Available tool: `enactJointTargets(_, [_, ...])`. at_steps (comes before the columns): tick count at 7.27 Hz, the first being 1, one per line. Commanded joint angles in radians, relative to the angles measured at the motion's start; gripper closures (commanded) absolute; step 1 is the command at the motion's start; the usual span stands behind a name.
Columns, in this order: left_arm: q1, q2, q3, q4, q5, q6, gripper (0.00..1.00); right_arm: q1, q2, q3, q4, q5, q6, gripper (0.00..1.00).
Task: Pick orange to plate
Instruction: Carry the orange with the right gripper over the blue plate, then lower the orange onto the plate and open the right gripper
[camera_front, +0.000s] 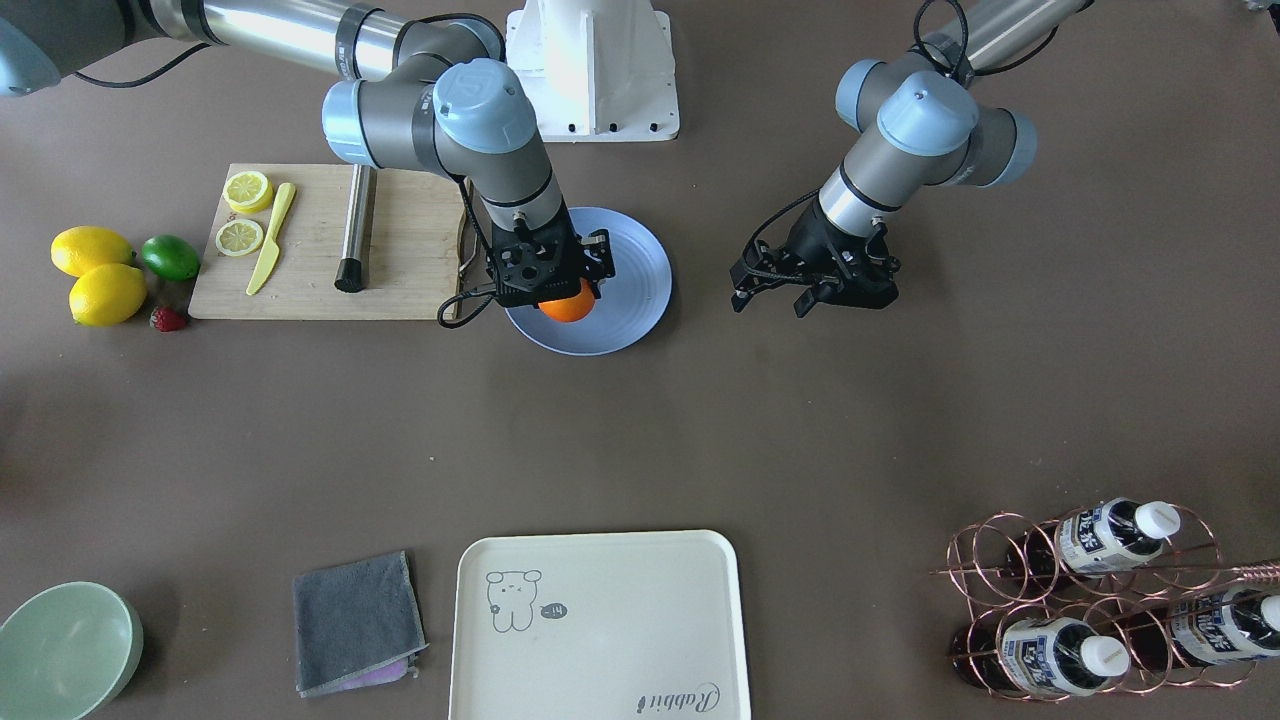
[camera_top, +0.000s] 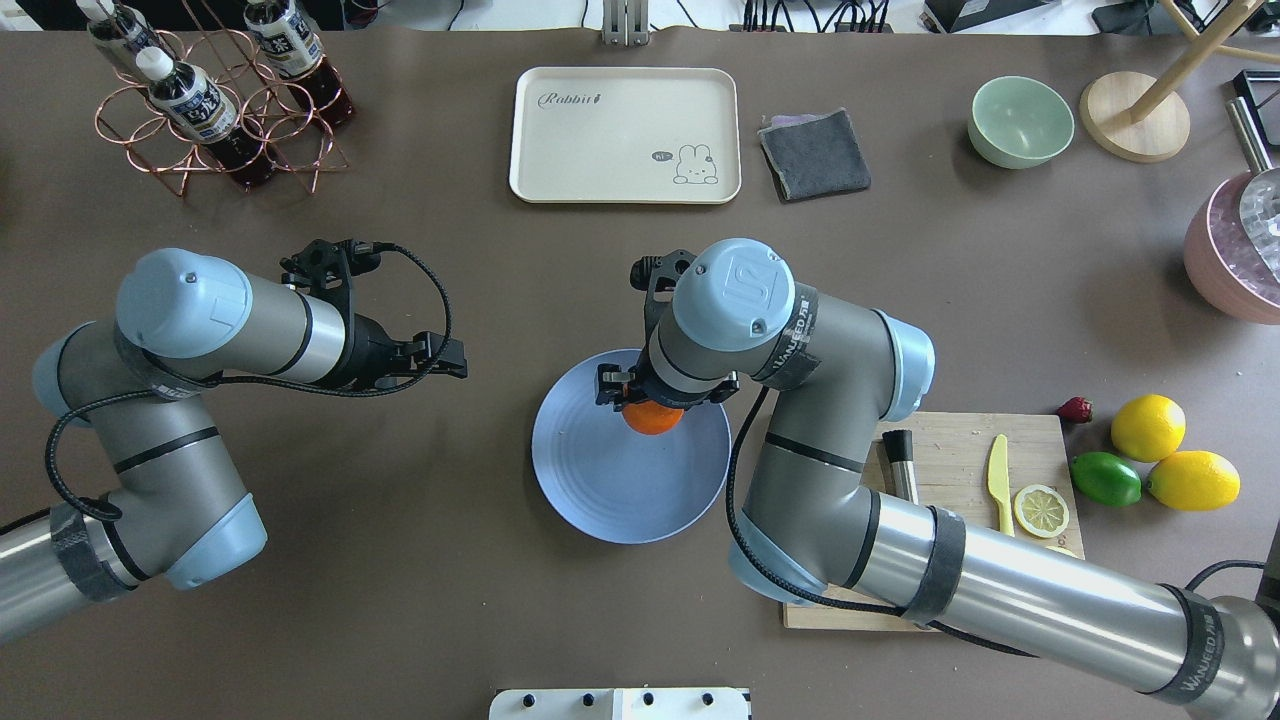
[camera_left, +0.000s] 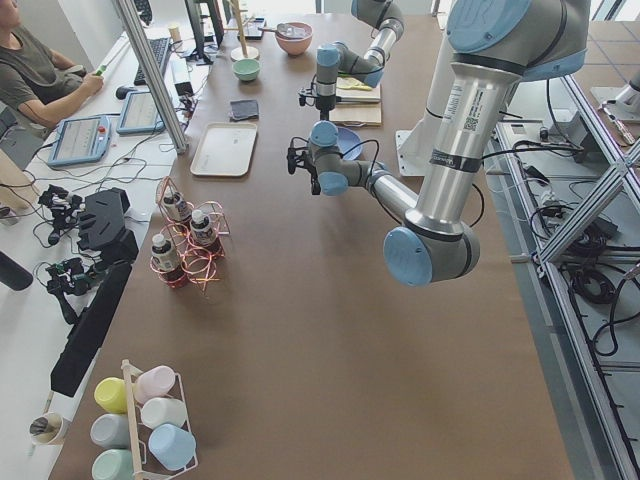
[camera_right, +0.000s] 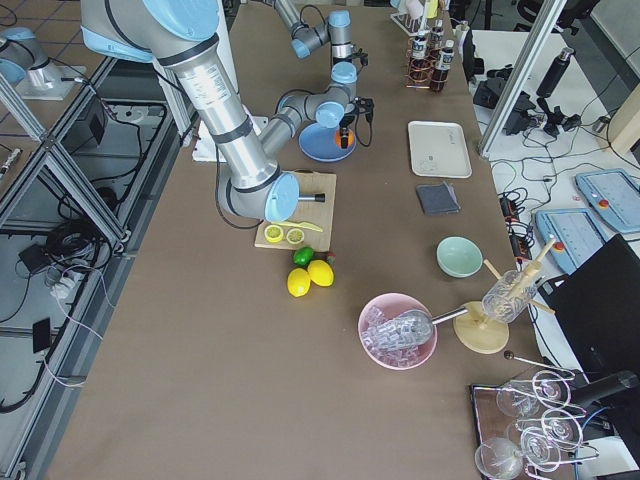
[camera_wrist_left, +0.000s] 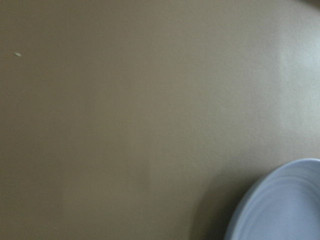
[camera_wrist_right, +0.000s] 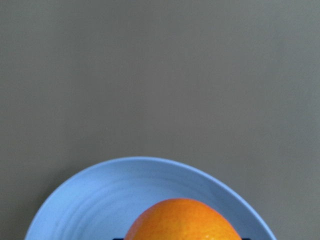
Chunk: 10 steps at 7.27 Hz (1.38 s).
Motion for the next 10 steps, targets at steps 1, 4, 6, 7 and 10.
enactJointTargets(1, [-0.001, 0.006, 0.003, 0.000, -0.001, 0.004, 0.03, -0.050, -0.004, -0.010, 0.000, -0.029, 0.008, 1.00])
enactJointTargets(4, [0.000, 0.011, 0.006, 0.000, 0.001, 0.004, 0.03, -0.070, -0.002, -0.012, 0.010, -0.032, 0.043, 0.01])
enactJointTargets(6, [-0.036, 0.049, -0.003, -0.005, 0.004, 0.002, 0.03, -0.073, 0.004, 0.005, 0.010, -0.071, 0.053, 0.00])
enactJointTargets(7, [-0.064, 0.096, -0.056, 0.003, 0.002, 0.002, 0.03, -0.042, -0.011, 0.031, 0.001, -0.059, 0.037, 0.00])
enactJointTargets(10, [-0.253, 0.150, -0.067, 0.009, -0.178, 0.184, 0.03, 0.190, -0.162, 0.123, -0.008, 0.127, -0.121, 0.00])
